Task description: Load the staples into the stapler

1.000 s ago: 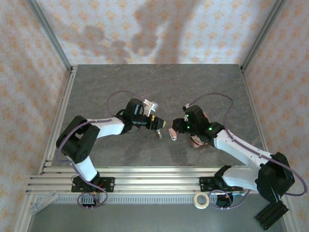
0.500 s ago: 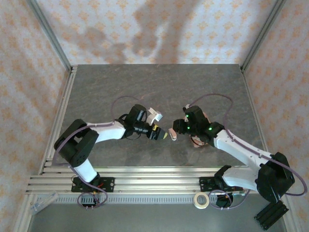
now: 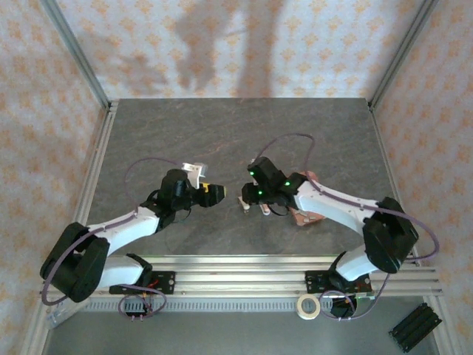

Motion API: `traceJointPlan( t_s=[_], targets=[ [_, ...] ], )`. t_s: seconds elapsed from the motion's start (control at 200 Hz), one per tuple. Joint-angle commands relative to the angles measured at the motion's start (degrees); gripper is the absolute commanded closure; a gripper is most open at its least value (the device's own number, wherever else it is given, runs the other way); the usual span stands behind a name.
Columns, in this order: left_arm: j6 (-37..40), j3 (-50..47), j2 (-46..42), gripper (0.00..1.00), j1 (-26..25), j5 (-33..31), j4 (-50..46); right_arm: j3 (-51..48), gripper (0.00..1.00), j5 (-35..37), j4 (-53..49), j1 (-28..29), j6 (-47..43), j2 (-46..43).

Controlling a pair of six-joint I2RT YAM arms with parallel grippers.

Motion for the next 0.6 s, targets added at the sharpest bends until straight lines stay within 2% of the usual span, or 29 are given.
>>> traceJointPlan(
  t_s=[0.0, 0.2, 0.425, 0.596],
  targets=[
    [0.2, -0.9, -2.2, 0.32, 0.7, -3.3, -2.4, 1.9, 0.78, 1.9, -2.1, 0.9, -0.9, 3.0],
    [0.4, -1.3, -1.9, 0.32, 0.7, -3.2, -1.8, 1.5, 0.83, 1.8, -0.9, 1.7, -0.3, 6.7],
    [0.3, -1.8, -0.3, 0.32, 0.7, -2.9, -0.4, -3.1, 0.9, 2.8, -0.8, 1.5, 3.4, 15.4],
    [0.9, -1.5, -0.8, 0.32, 0.7, -3.4, -1.2, -2.5, 0.88, 3.0, -1.1, 1.4, 3.0, 11.5]
  ],
)
